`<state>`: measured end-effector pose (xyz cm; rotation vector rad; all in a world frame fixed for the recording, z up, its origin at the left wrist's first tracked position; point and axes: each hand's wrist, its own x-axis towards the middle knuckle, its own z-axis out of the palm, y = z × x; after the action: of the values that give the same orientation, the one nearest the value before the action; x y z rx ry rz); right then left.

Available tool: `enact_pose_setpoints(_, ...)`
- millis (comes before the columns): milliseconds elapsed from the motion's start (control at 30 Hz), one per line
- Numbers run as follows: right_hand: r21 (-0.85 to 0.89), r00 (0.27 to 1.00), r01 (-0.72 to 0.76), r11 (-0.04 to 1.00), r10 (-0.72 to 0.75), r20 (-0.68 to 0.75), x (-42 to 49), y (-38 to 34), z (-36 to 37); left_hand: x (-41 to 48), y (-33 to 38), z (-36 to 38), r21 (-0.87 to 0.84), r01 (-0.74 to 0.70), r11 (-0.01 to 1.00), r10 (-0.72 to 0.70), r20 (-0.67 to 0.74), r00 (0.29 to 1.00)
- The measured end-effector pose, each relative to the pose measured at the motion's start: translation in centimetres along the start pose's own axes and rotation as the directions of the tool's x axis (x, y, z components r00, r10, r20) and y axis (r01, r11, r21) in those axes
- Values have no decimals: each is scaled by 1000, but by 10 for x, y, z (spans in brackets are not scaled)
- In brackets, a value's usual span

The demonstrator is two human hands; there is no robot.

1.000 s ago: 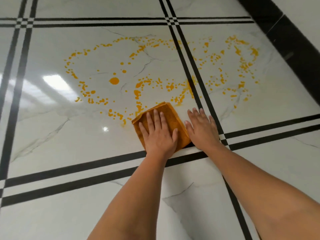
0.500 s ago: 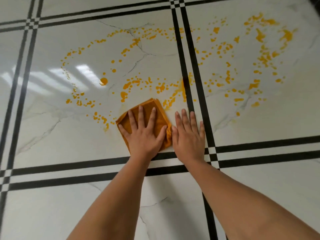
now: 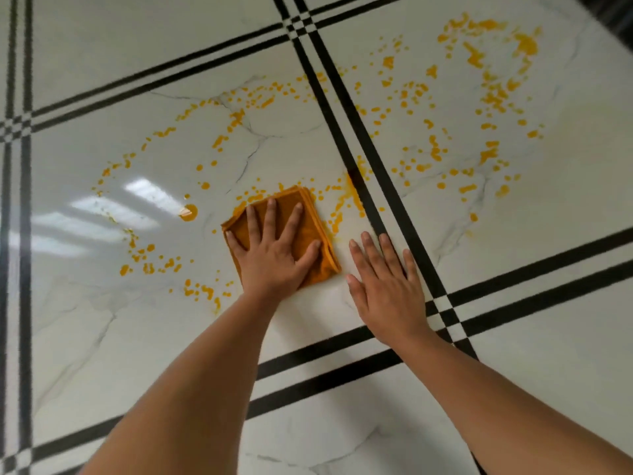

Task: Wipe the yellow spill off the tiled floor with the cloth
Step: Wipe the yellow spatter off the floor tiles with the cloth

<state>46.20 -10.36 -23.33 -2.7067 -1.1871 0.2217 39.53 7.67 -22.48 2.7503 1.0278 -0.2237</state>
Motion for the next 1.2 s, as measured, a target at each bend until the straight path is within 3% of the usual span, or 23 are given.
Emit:
enact_pose_setpoints(133, 63, 998, -56, 996, 58, -37, 1, -22, -3, -8, -17, 4, 5, -120, 993, 120, -76, 990)
enact_pose_setpoints(233, 125, 994, -100, 987, 104, -25, -11, -51, -1, -41, -45, 10, 40, -209, 977, 211, -56, 976)
enact_pose_setpoints(400, 101, 999, -20, 995, 16, 39, -27, -96, 14, -41, -93, 0, -39, -39, 998, 35, -97, 995)
enact_pose_setpoints(533, 44, 997, 23, 999, -26, 67, -21, -106, 21, -84, -115, 10, 11, -91, 996, 92, -92, 992)
enact_pose_setpoints(667, -7, 996, 10, 1000, -9, 91, -19, -114, 23, -51, -130, -7, -46, 71, 996, -74, -69, 995)
enact_pose_setpoints(767, -37, 996, -7, 999, 10, 84, -19, -118, 23, -92, -125, 14, -19, -77, 997, 74, -155, 985)
enact_pose_setpoints(833, -44, 996, -27, 999, 31, 79, -18, -120, 23, -93, -132, 12, 36, -195, 980, 198, -127, 972)
enact_pose_setpoints(1000, -51, 996, -49, 998, 52, 76, -21, -125, 24, -58, -138, -2, -58, -13, 998, 7, -101, 995)
enact_pose_setpoints(1133, -69, 995, -45, 997, 51, 81, -18, -125, 22, -85, -139, 9, -19, -134, 991, 130, -135, 982)
enact_pose_setpoints(1200, -68, 995, -44, 997, 50, 89, -20, -125, 22, -63, -147, 2, -44, -110, 993, 103, -121, 987)
